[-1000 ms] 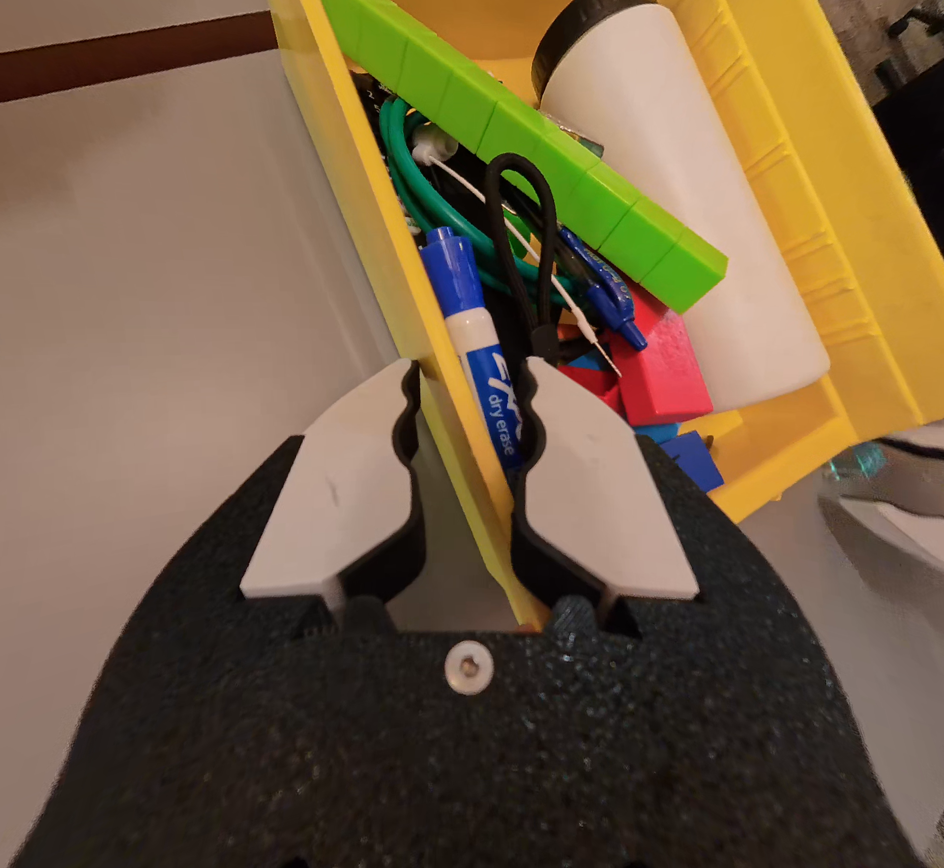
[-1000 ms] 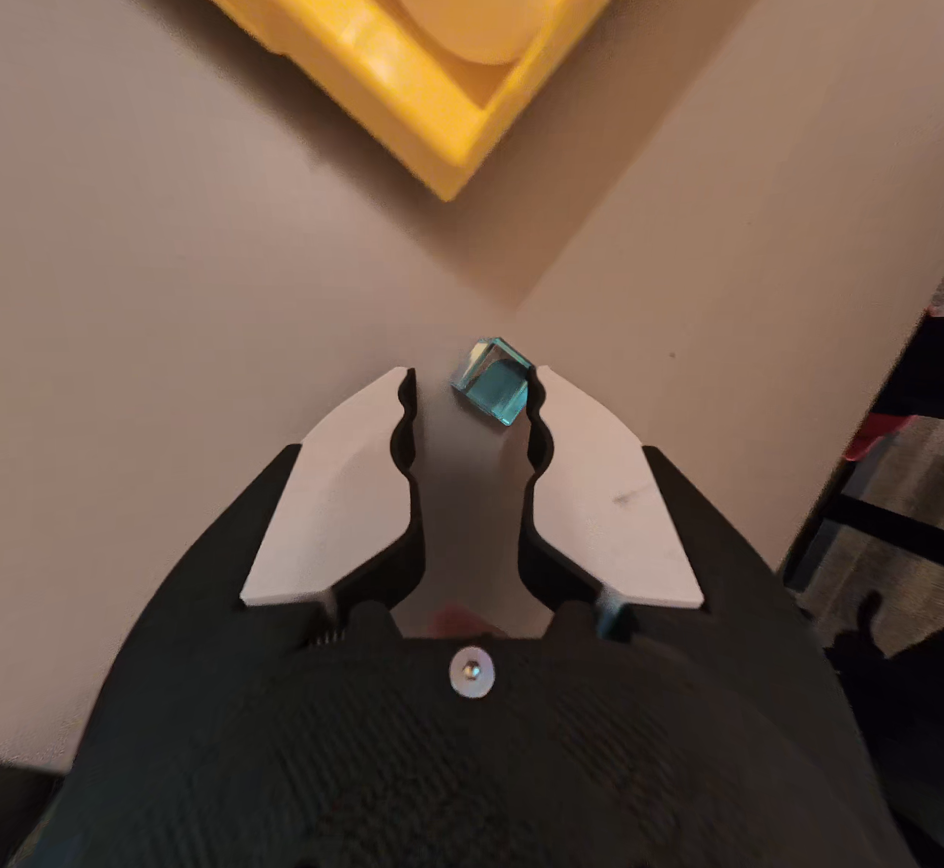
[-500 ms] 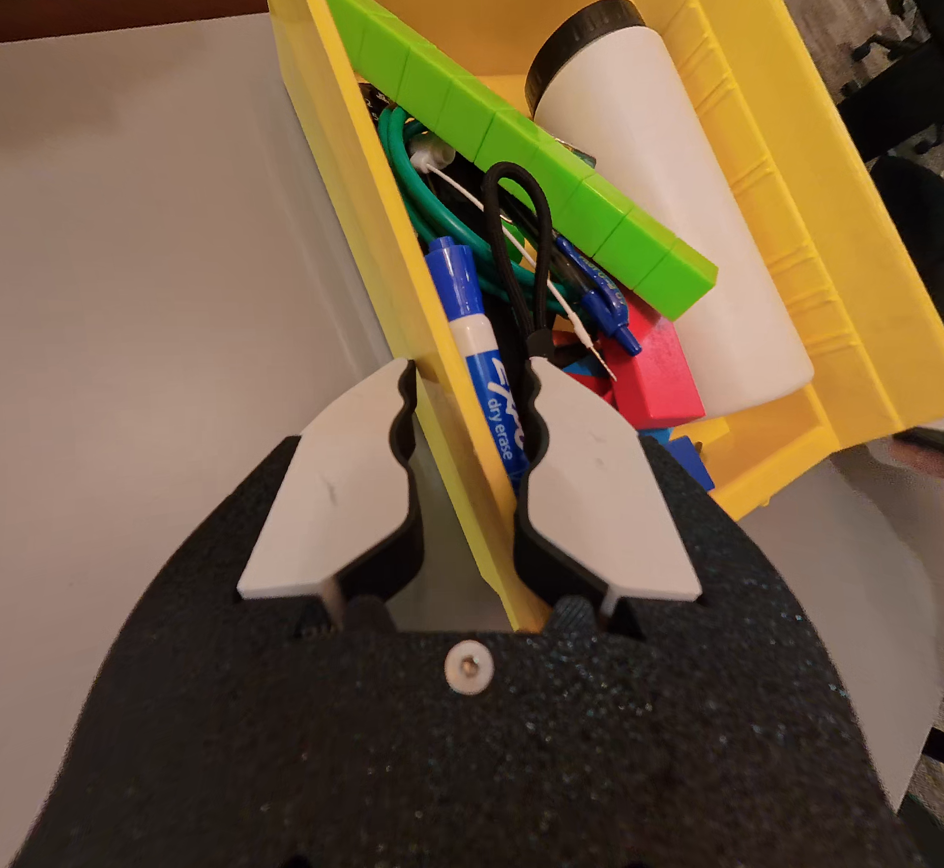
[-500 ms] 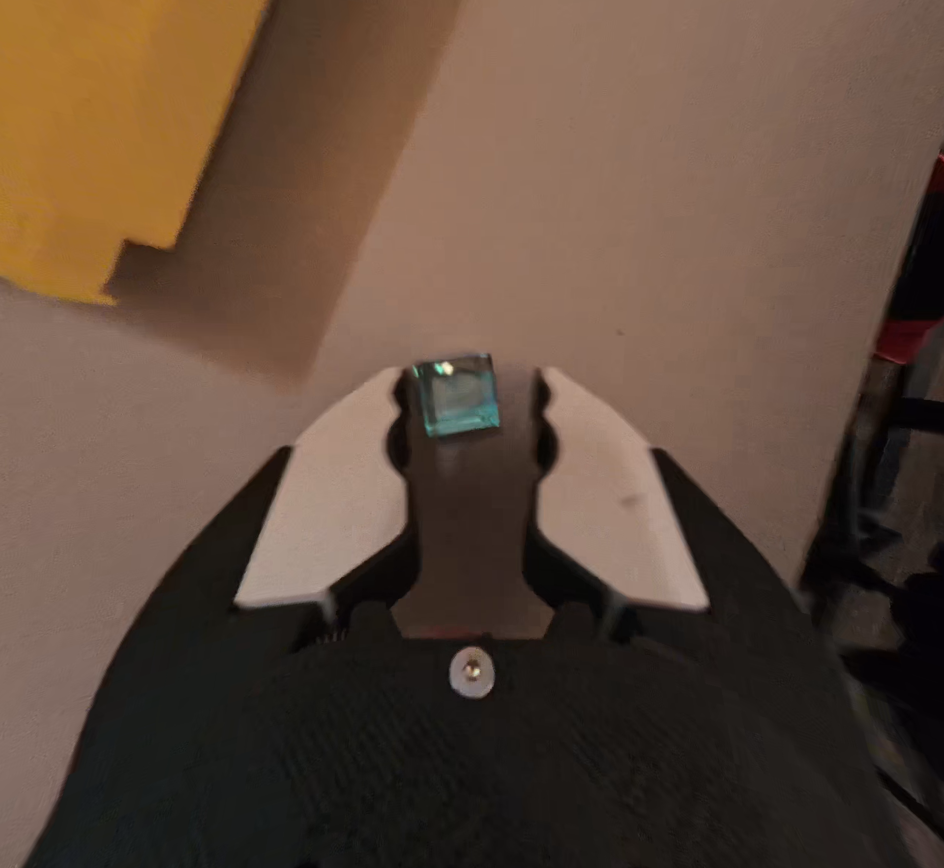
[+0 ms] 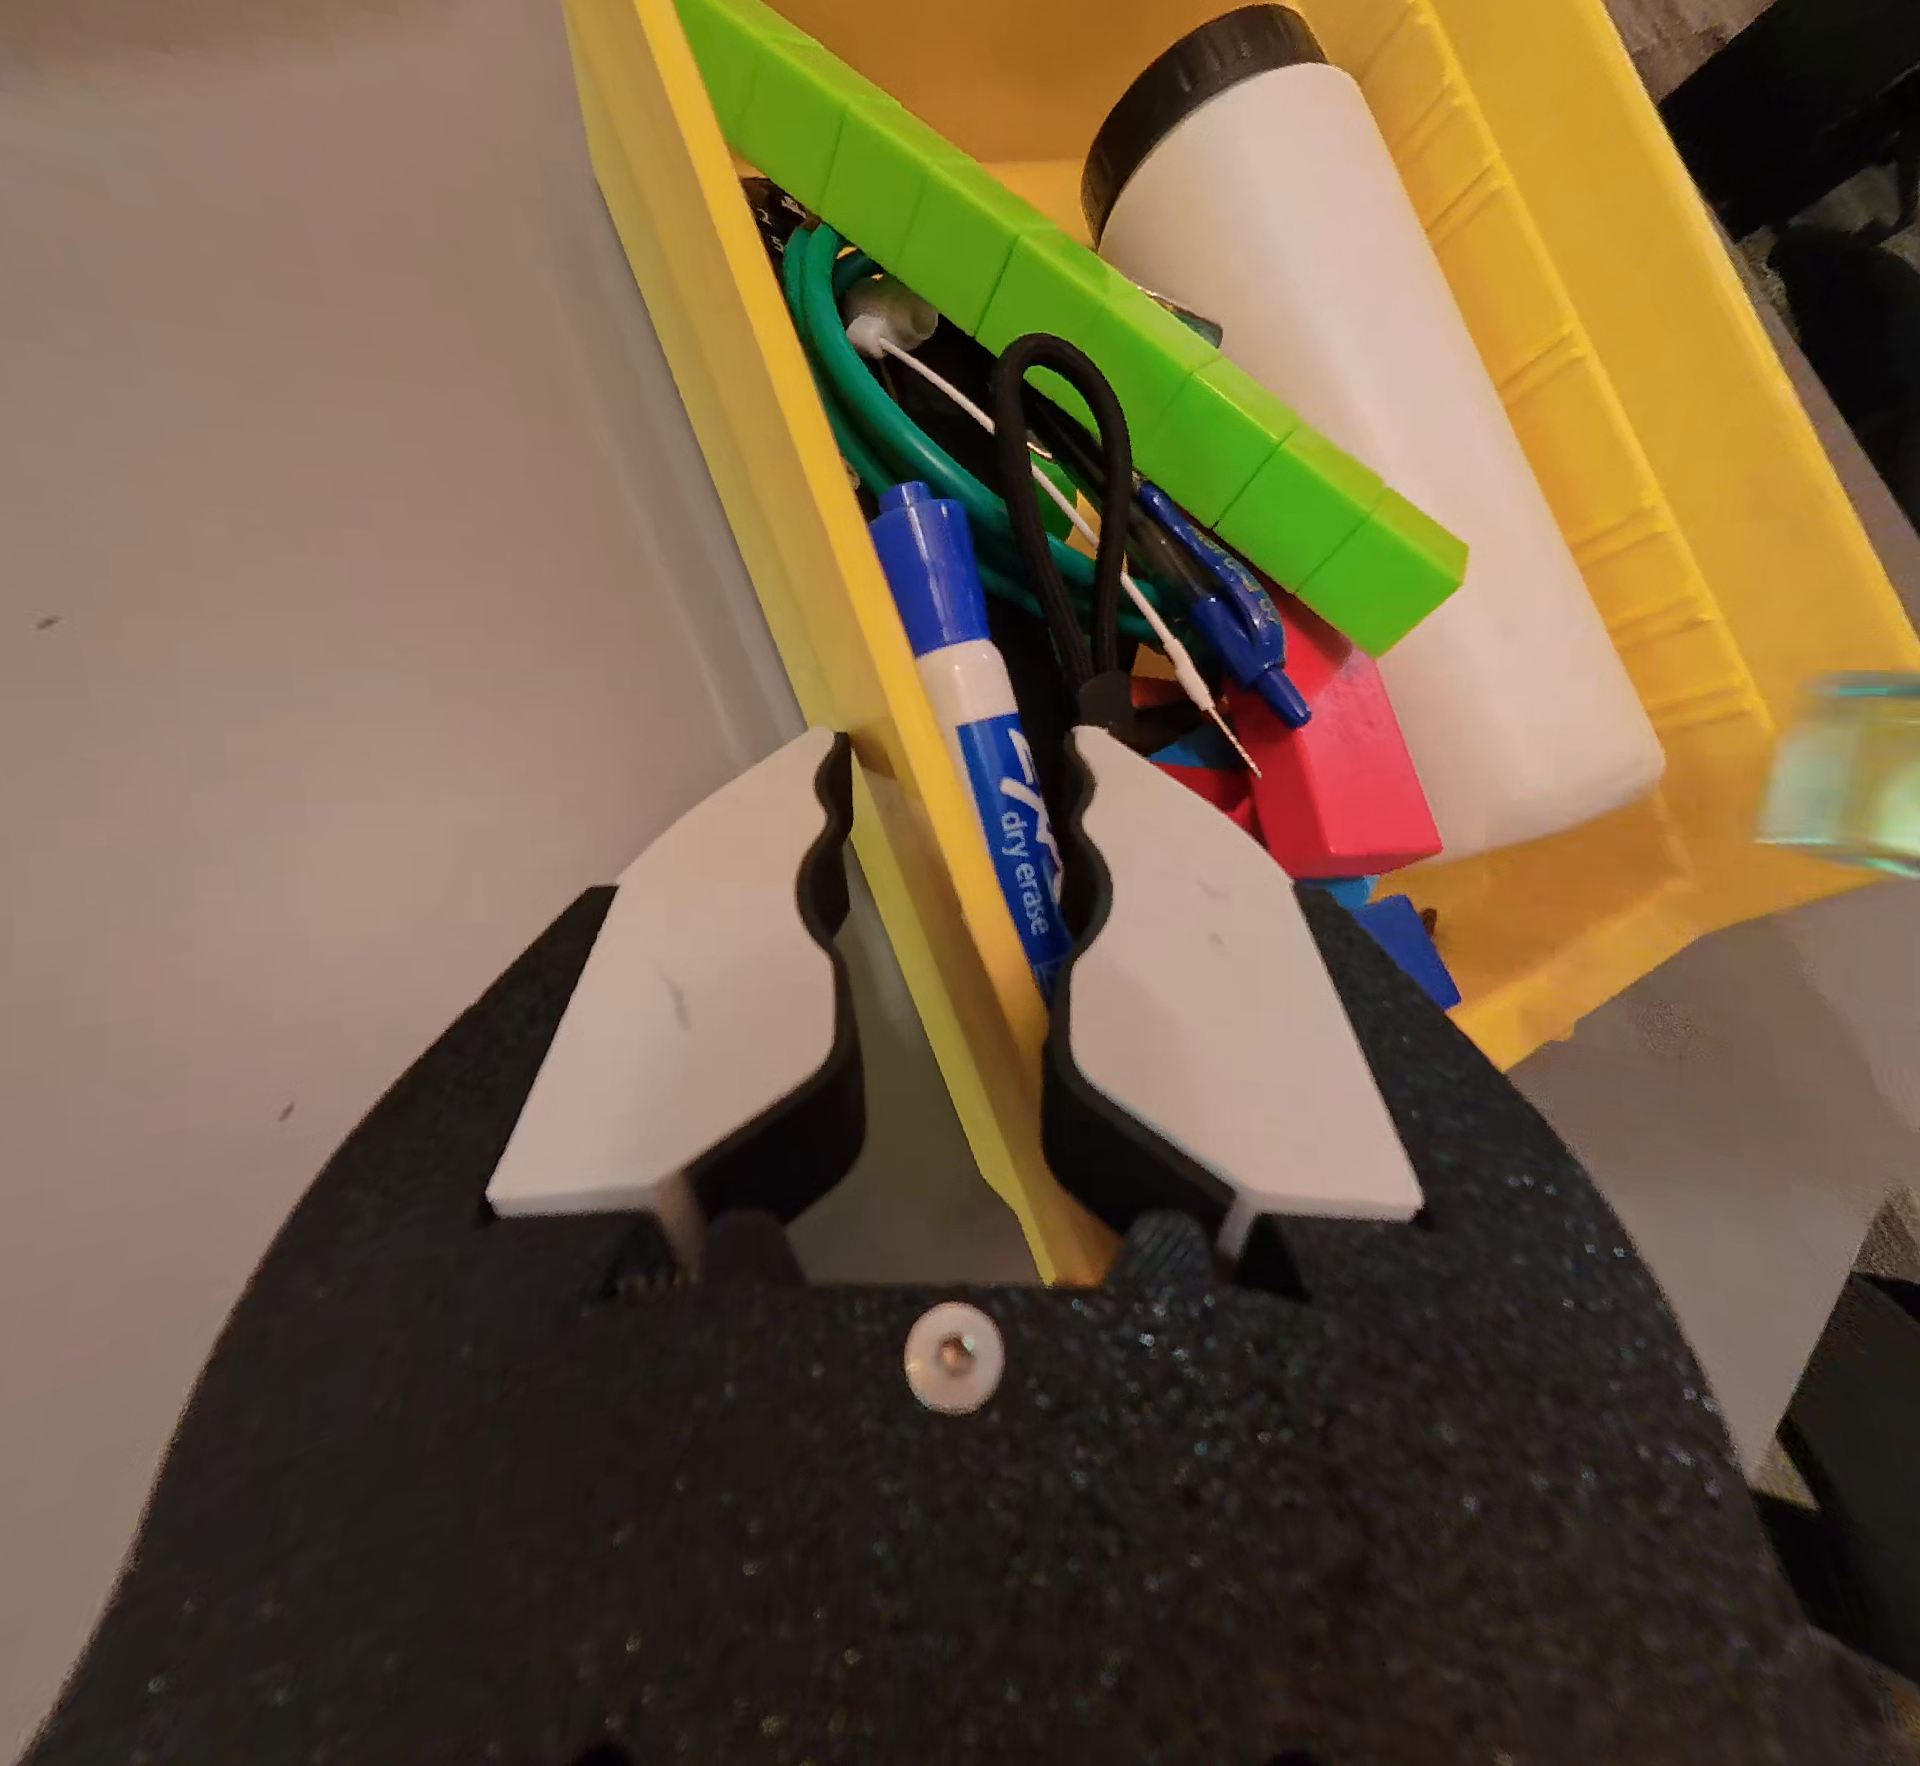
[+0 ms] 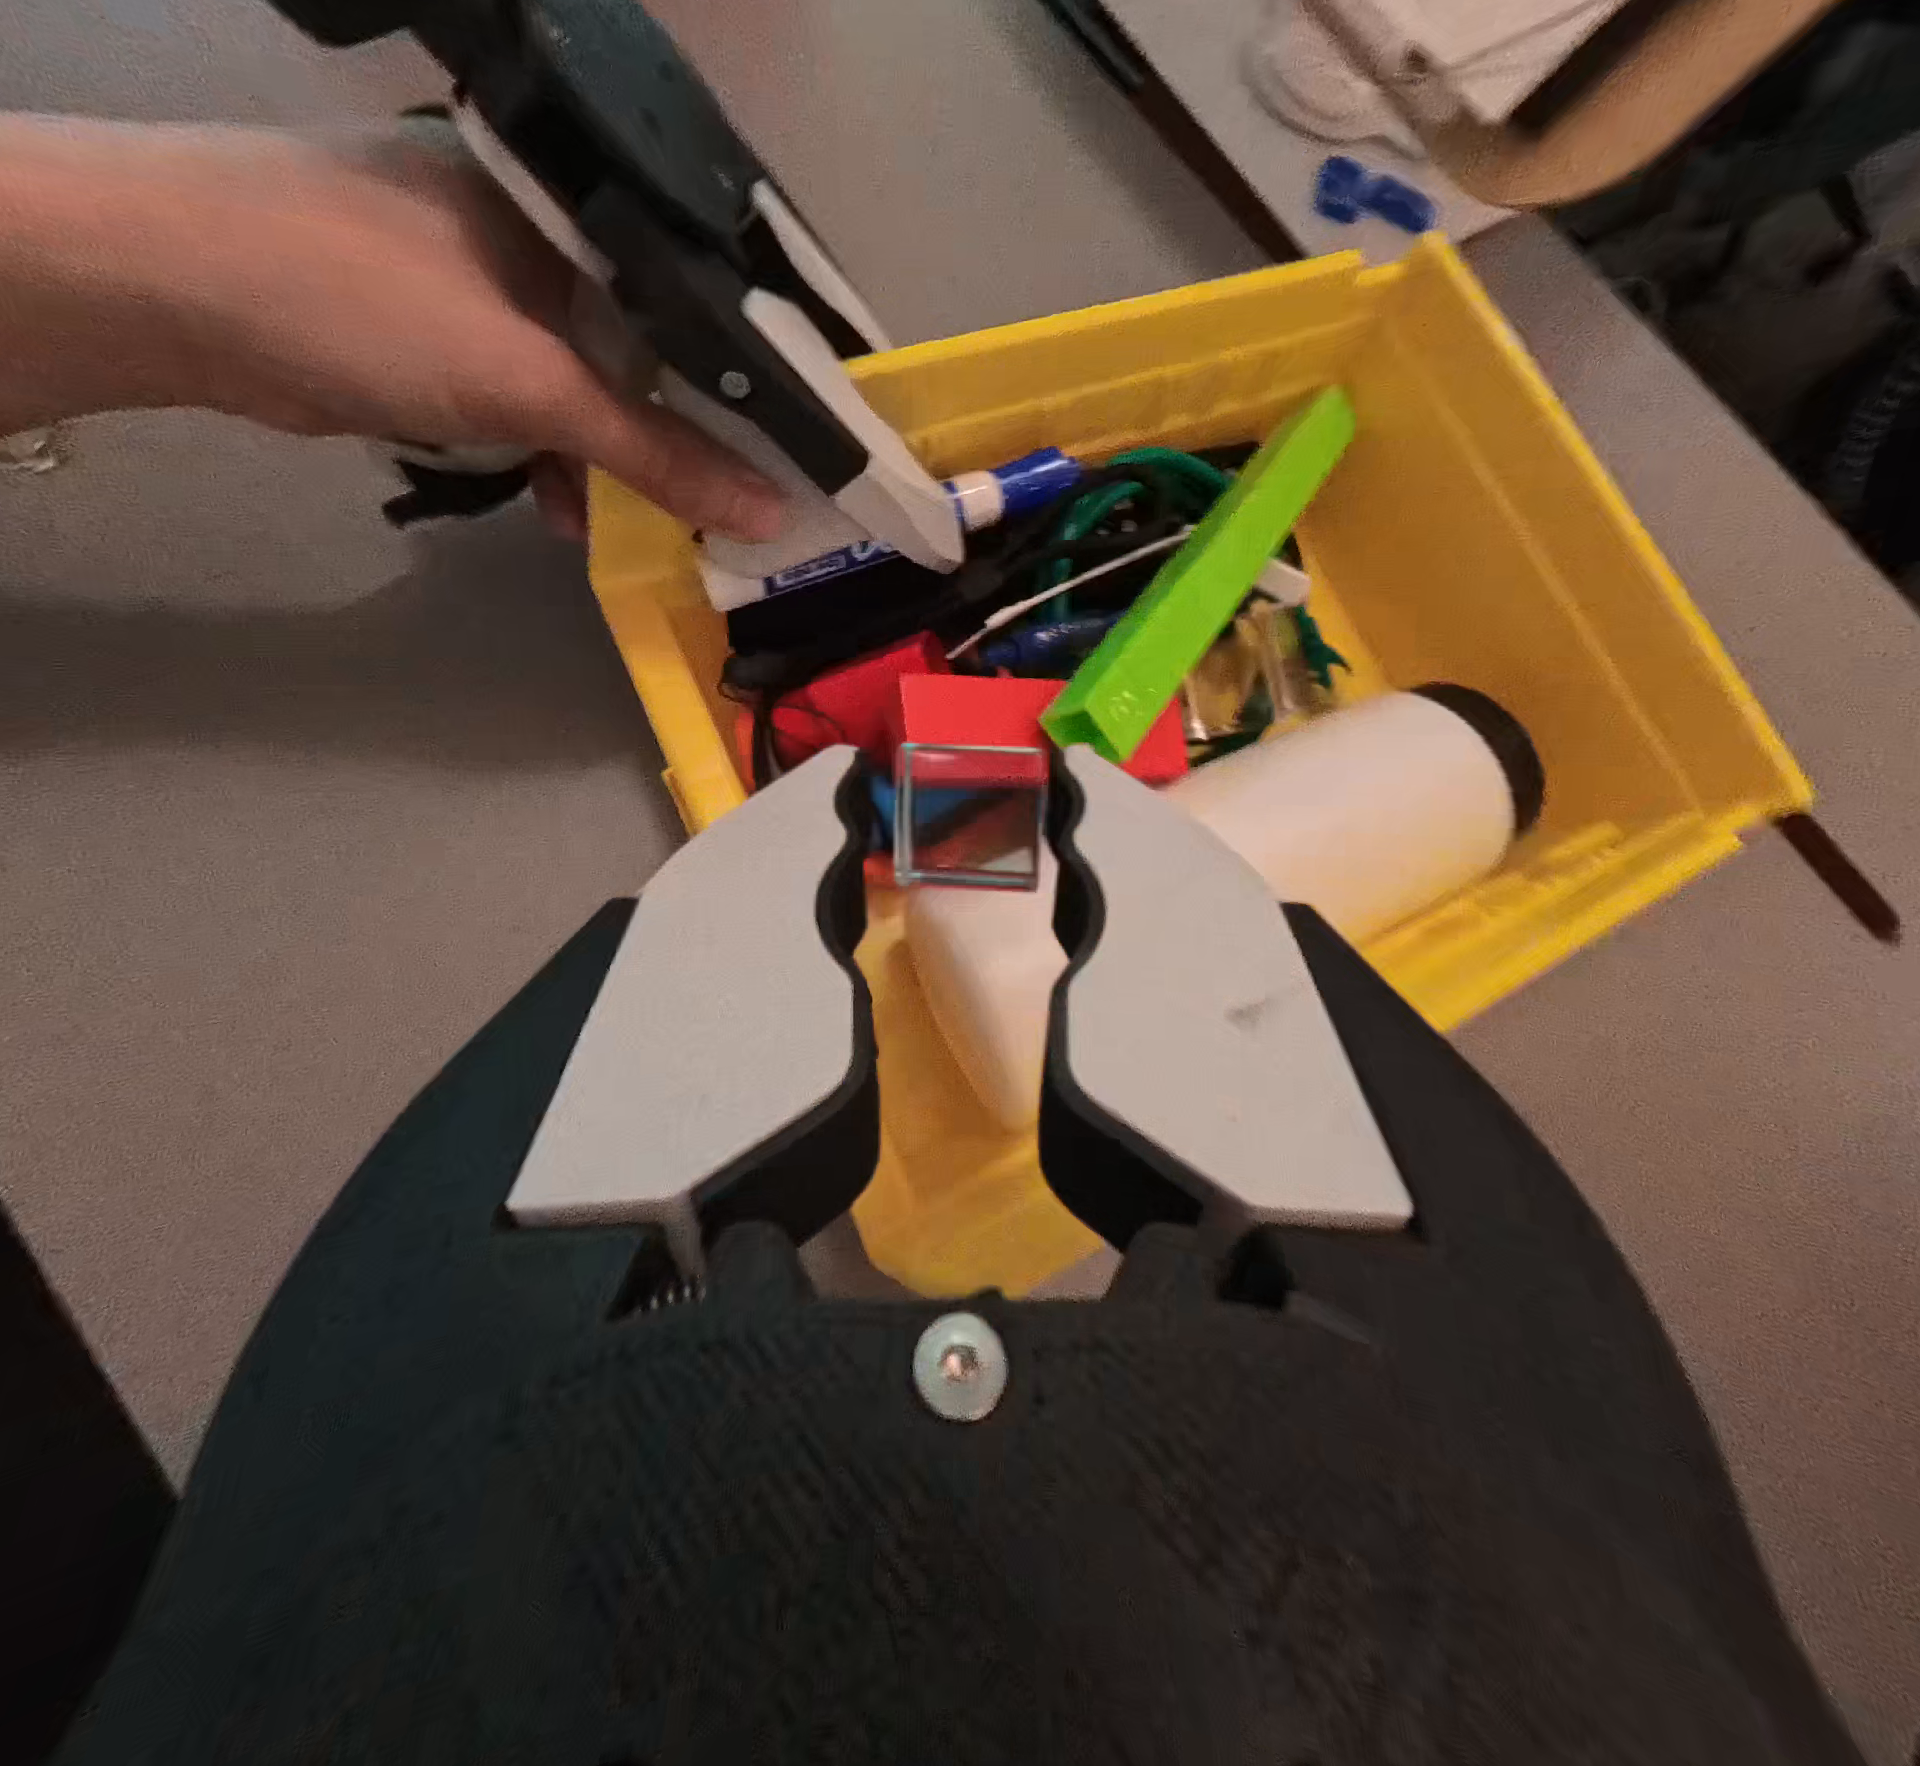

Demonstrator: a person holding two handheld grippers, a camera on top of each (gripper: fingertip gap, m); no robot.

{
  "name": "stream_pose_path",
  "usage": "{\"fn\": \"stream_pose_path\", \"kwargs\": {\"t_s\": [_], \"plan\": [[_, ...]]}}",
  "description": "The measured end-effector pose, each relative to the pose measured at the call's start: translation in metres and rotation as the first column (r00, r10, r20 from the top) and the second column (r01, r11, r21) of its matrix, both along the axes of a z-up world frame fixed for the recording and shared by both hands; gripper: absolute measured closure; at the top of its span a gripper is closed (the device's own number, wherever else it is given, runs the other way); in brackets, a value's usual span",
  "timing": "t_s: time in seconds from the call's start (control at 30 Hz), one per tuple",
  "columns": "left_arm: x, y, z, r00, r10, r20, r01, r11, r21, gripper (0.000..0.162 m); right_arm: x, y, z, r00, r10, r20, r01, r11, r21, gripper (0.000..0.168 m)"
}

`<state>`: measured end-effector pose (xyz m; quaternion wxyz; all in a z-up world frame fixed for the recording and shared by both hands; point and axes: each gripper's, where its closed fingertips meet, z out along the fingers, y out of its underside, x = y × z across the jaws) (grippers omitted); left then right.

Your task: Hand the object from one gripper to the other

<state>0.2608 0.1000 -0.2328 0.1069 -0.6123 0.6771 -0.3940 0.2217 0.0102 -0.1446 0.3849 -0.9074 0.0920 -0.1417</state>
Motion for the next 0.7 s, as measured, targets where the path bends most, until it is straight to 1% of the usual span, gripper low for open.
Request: {"fn": "stream_pose_path", "kwargs": {"t_s": [0.03,0.07,0.13,0.2,0.3,0.4,0.47,0.53,0.6,0.7], "plan": [[-0.007,0.007,0.0,1.0,-0.004,0.001,0.004,1.0,0.003,0.125,-0.012,0.014,-0.008,0.997,0.061,-0.038,-0.062,0.998,-0.016,0.124],[-0.015,0.014,0.0,1.0,-0.008,0.001,0.008,1.0,0.009,0.125,-0.019,0.028,-0.012,0.994,0.087,-0.059,-0.088,0.996,-0.013,0.118],[-0.031,0.032,0.0,1.0,-0.016,0.0,0.016,0.999,0.028,0.127,-0.022,0.048,-0.013,0.994,0.093,-0.051,-0.094,0.996,-0.006,0.121],[-0.048,0.052,0.0,1.0,-0.021,0.004,0.021,0.999,0.049,0.129,-0.023,0.064,-0.014,0.995,0.101,-0.021,-0.101,0.995,-0.022,0.122],[-0.077,0.085,0.0,1.0,-0.029,0.01,0.028,0.998,0.06,0.129,-0.032,0.088,-0.011,0.983,0.174,0.06,-0.171,0.984,-0.051,0.122],[-0.112,0.121,0.0,1.0,-0.023,0.018,0.022,0.997,0.073,0.13,-0.042,0.126,0.003,0.967,0.223,0.126,-0.221,0.975,-0.036,0.122],[-0.137,0.144,0.0,1.0,-0.005,0.024,0.002,0.996,0.088,0.132,-0.049,0.16,0.018,0.962,0.241,0.127,-0.247,0.968,0.036,0.117],[-0.166,0.166,0.001,1.0,0.017,0.026,-0.019,0.995,0.101,0.133,-0.054,0.203,0.039,0.965,0.246,0.095,-0.259,0.951,0.17,0.11],[-0.194,0.186,0.001,0.999,0.044,0.029,-0.047,0.993,0.105,0.133,-0.053,0.249,0.055,0.971,0.233,0.053,-0.239,0.931,0.275,0.101],[-0.237,0.215,0.002,0.995,0.093,0.034,-0.096,0.988,0.122,0.133,-0.057,0.323,0.066,0.976,0.211,-0.06,-0.176,0.915,0.363,0.085]]}}
